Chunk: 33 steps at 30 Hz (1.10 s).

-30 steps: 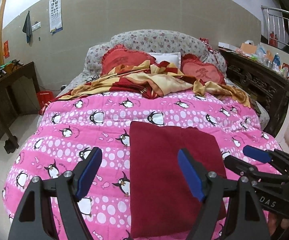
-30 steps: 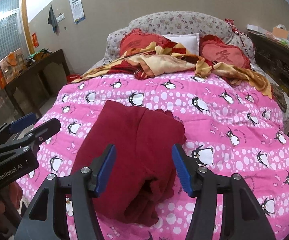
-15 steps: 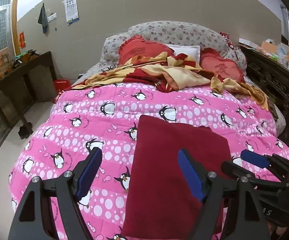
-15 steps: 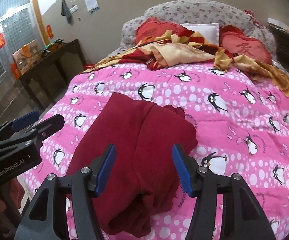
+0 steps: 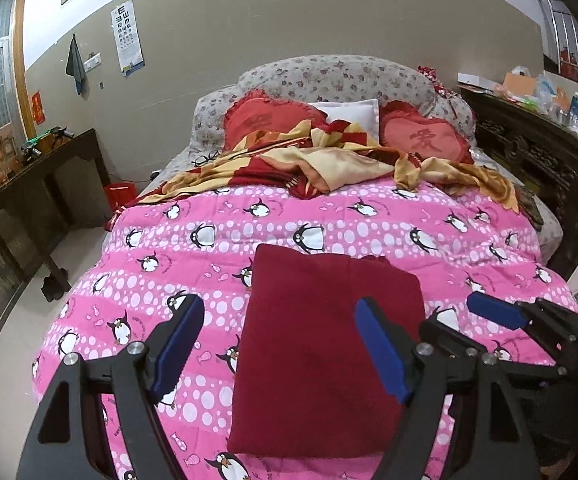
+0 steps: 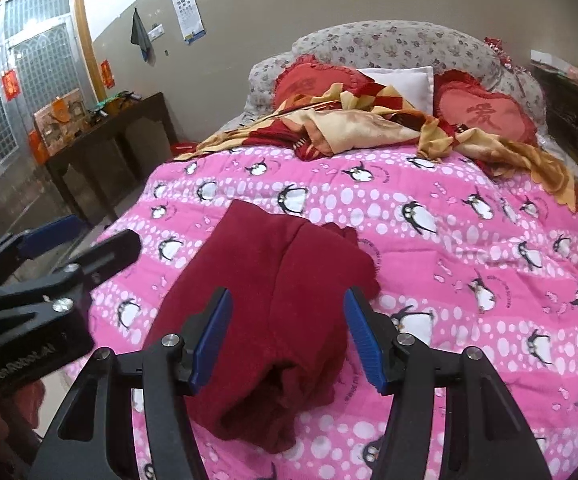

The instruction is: Fold small clothes

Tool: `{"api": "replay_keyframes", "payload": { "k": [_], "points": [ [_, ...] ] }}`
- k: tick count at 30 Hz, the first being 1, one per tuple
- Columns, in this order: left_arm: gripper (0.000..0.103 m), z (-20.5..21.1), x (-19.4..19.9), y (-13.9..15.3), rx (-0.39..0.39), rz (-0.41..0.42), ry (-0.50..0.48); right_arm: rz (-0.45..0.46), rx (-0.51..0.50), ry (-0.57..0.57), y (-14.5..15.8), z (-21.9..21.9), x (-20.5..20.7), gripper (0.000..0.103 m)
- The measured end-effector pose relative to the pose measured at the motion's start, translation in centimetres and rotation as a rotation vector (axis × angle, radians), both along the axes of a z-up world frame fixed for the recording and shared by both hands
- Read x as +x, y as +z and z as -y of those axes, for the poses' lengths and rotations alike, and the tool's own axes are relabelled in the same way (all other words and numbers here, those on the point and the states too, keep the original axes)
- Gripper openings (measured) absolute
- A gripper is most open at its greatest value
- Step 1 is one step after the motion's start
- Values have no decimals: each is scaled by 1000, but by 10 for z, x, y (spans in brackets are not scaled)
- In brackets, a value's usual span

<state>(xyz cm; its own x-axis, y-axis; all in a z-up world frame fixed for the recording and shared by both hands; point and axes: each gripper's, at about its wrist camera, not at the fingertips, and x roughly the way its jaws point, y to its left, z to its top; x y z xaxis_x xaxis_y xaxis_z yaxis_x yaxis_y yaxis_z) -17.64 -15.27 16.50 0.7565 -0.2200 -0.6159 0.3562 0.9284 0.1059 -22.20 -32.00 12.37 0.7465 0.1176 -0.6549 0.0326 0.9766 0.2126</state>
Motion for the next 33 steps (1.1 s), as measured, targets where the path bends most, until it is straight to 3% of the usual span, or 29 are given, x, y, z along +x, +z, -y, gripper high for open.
{"api": "replay_keyframes", "payload": {
  "k": [12, 33],
  "points": [
    [82, -22, 17, -1, -39, -6, 6, -30, -56, -56, 2, -5, 2, 69],
    [82, -50, 70, -62, -101, -154, -20, -145, -71, -171, -23, -30, 45, 69]
  ]
}}
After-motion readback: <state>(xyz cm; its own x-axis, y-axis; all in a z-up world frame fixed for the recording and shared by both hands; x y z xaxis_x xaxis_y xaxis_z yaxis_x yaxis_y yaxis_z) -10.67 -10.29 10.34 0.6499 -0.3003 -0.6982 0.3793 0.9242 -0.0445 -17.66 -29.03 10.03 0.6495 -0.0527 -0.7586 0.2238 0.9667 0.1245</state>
